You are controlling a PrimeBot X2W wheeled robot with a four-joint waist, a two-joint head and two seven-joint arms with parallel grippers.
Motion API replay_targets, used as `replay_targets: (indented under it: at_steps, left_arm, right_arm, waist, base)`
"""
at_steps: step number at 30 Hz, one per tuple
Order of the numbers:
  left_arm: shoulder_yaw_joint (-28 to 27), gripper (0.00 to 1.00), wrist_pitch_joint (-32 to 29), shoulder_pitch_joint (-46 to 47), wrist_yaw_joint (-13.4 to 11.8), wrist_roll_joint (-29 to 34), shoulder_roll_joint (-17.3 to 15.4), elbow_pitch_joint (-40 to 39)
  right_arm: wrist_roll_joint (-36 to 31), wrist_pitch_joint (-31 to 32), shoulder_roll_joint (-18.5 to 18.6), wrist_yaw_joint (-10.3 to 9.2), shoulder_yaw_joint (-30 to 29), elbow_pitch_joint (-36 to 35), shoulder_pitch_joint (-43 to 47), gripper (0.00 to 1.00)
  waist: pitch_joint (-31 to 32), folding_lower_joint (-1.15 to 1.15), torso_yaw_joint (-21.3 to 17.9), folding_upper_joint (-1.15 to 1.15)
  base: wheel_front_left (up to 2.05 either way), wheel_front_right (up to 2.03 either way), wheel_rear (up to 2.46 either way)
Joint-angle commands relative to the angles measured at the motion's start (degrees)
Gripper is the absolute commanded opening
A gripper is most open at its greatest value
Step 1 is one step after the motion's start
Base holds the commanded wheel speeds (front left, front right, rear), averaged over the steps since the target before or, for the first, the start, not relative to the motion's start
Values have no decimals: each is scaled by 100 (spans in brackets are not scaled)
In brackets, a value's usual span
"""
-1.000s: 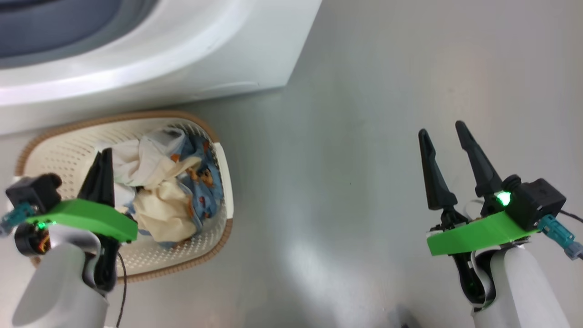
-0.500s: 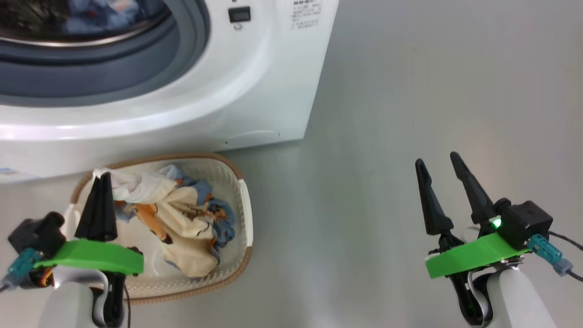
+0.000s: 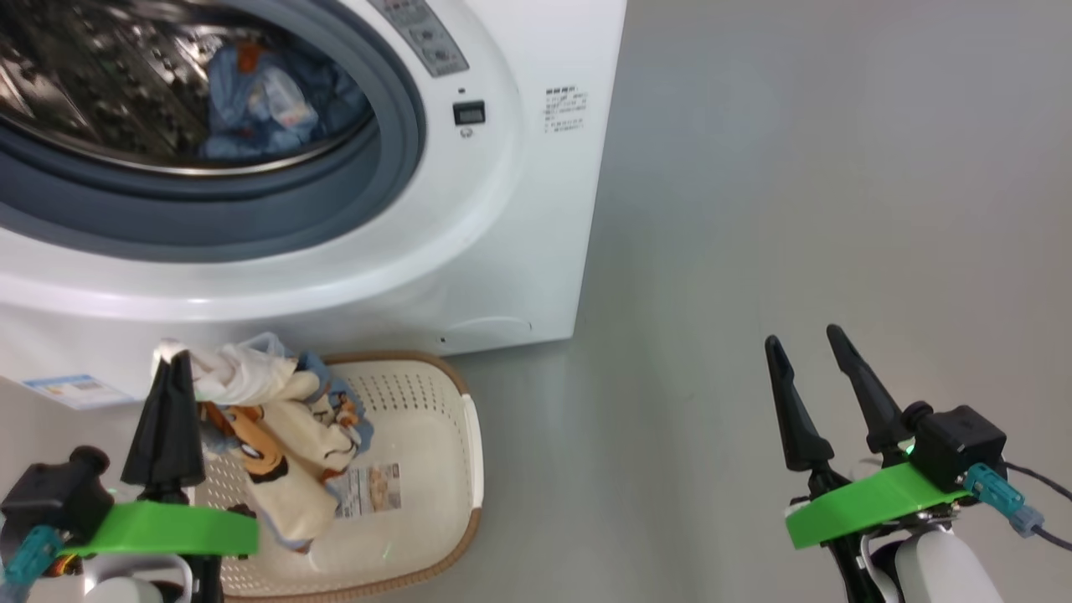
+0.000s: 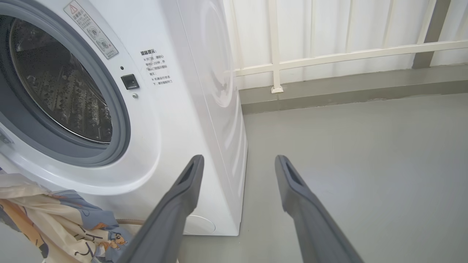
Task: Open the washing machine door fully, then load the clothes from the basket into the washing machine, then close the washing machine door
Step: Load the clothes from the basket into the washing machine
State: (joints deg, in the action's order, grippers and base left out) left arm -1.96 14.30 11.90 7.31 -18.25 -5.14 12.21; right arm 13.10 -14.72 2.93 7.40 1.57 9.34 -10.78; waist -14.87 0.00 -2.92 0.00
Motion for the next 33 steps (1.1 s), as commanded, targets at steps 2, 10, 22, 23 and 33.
replay_targets:
  at_steps: [2, 10, 22, 23, 33]
  left_arm:
    - [-245, 0, 70, -88, 17, 111, -90, -286]
    - [-451, 0, 70, -604, 17, 445, 2, -750]
    - [-702, 0, 70, -1433, 17, 901, 108, -1198]
    - [-715, 0, 70, -1498, 16, 921, 118, -1218]
    - [-678, 0, 70, -2004, -134, 1012, 199, -1380]
  right_arm:
    - [-61, -28, -5, 9, 133, -94, 101, 100]
    - [-113, -28, -5, 9, 150, -48, 275, 100]
    - [-115, -28, -5, 9, 169, -45, 549, 100]
    - [-117, -28, -5, 9, 165, -44, 571, 100]
    - [-131, -28, -5, 9, 113, -98, 732, 100]
  waist:
    - [330, 0, 23, 0]
    - [809, 0, 34, 0]
    - [1315, 0, -26, 0]
    - [1351, 0, -29, 0]
    - [1485, 0, -23, 0]
  base:
    - [0, 0, 0]
    - [0, 0, 0]
    - [0, 0, 0]
    - [0, 0, 0]
    - [0, 0, 0]
